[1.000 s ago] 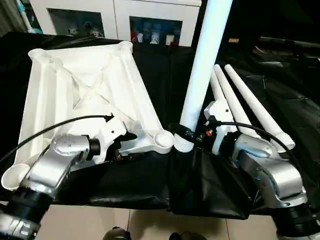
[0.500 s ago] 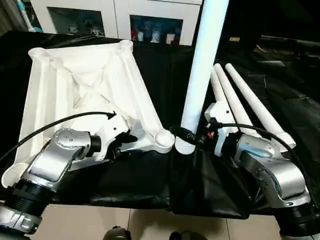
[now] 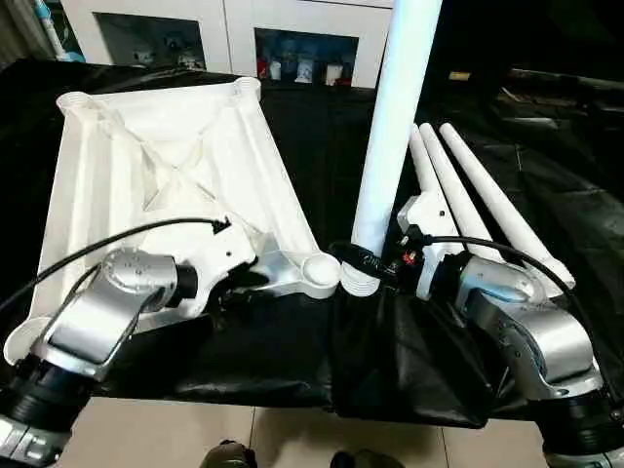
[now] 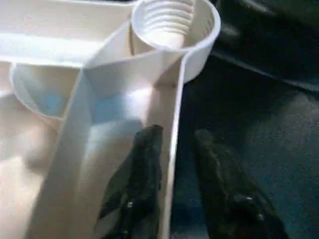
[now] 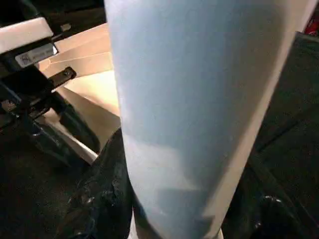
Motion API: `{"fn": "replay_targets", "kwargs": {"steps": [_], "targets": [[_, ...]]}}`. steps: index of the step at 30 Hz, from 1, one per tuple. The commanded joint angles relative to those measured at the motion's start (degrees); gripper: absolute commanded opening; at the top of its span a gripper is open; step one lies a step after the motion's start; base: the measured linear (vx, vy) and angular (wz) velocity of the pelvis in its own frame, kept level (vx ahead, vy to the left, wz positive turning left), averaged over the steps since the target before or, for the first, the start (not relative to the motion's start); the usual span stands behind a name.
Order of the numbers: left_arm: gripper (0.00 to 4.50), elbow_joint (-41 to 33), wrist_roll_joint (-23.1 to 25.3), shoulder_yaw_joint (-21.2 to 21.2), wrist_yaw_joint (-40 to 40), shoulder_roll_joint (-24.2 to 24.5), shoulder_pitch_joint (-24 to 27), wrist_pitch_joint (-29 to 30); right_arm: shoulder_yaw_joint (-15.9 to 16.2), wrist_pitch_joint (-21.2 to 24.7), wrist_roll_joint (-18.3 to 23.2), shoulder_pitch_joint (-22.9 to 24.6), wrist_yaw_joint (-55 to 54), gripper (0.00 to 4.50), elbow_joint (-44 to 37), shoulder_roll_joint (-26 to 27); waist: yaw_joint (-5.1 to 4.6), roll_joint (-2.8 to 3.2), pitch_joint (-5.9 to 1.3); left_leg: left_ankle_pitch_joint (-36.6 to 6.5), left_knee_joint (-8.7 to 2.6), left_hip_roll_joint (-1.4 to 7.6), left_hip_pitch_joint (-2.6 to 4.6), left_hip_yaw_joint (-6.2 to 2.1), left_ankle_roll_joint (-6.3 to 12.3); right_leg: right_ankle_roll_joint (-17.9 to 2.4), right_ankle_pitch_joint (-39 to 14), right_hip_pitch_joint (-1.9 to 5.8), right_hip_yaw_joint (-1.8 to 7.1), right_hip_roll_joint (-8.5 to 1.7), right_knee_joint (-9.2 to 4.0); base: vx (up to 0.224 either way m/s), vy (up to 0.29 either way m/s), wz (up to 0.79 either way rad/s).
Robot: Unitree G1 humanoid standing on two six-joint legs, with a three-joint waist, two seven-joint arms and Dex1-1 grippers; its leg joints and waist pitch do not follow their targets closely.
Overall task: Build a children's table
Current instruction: Pick table leg
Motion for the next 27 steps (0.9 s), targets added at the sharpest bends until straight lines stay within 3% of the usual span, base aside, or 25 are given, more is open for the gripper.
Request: {"fn": "replay_targets", "kwargs": {"steps": [1, 7, 12, 23, 24, 27], "targets": [[0.87, -2.01, -0.22, -0.91, -0.2, 0.18, 0.31, 0.95, -0.42, -0.76, 0.21, -0.44, 0.26, 1.86, 0.16, -0.02, 0.16, 0.84, -3.54, -3.18, -3.83, 3.28, 0.95, -1.63, 2.19, -12.9, 2.07, 2.85, 3.07, -6.13, -3.33, 0.0, 0.0, 0.0], [0.41, -2.66, 0.24, -1.54, -0.05, 0.29, 0.79, 1.53, -0.51, -0.73, 0.26, -0.48, 0.18, 1.86, 0.24, 0.17, 0.41, 0.86, -3.66, -2.23, -3.75, 3.21, 0.88, -1.57, 2.64, -12.93, 4.17, 2.85, 3.06, -6.02, -3.17, 0.0, 0.0, 0.0], [0.01, -2.51, 0.34, -1.9, -0.25, -0.02, 0.96, 1.56, -0.55, -0.78, 0.67, -0.53, 0.51, 1.86, 0.34, 0.37, 0.4, 0.83, -3.56, -2.98, -3.84, 3.23, 0.87, -1.59, 2.25, -12.71, 2.99, 2.82, 3.09, -6.05, -3.3, 0.0, 0.0, 0.0], [0.0, -3.22, 2.79, -2.91, 1.25, 0.63, 2.45, 0.13, -0.83, -0.31, 1.34, -0.9, 0.43, 1.86, 1.19, 1.59, 0.09, 0.86, -3.3, -3.85, -4.03, 3.3, 0.93, -1.59, 1.94, -12.27, 0.94, 2.59, 3.1, -6.01, -3.58, 0.0, 0.0, 0.0], [0.27, -2.99, 2.64, -2.64, 1.5, 0.42, 2.33, 0.44, -0.82, -0.31, 1.34, -0.9, 0.44, 1.86, 1.18, 1.63, 0.1, 0.84, -3.27, -3.98, -4.03, 3.29, 0.94, -1.56, 1.89, -12.27, 0.89, 2.58, 3.13, -6.02, -3.62, 0.0, 0.0, 0.0], [0.27, -3.44, 2.79, -2.5, 1.76, 0.62, 2.38, 0.87, -0.79, -0.27, 1.31, -0.88, 0.43, 1.86, 1.03, 1.74, 0.16, 0.97, -3.2, -4.61, -4.07, 3.29, 0.98, -1.58, 1.63, -11.98, -0.63, 2.5, 3.17, -6.08, -3.76, 0.0, 0.0, 0.0]]}}
